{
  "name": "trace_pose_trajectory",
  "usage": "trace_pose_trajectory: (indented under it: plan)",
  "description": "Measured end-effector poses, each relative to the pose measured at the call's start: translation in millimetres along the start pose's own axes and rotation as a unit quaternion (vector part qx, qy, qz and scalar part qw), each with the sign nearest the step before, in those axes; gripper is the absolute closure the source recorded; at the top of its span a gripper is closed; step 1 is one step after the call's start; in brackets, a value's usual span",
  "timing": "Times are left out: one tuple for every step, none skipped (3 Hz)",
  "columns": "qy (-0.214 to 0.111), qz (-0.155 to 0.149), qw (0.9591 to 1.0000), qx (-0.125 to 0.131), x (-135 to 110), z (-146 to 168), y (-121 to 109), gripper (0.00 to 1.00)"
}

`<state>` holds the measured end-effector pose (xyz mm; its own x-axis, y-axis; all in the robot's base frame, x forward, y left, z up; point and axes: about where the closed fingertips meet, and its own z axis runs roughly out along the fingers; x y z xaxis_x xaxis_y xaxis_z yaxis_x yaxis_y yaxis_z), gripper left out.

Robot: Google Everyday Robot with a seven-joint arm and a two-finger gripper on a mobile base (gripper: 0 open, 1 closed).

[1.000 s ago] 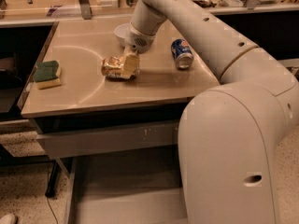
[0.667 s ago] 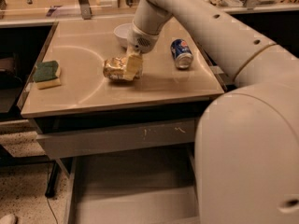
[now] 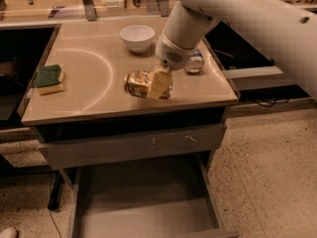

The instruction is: Place orange can into middle drawer

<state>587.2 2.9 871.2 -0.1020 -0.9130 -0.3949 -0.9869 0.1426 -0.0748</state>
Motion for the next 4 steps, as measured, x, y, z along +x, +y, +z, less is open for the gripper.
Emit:
trace_pose_trajectory:
  plan:
    - [0.029,0.017,0.9994,-0.012,29,-7,56,1.00]
    - [0.029,0.017,0.9994,-0.012,29,-7,56,1.00]
    - [0.030,0.025,0.9988,-0.029,32,-1,75,1.00]
    - [0.014,0.070,0.9946,-0.076,47,34,117,1.00]
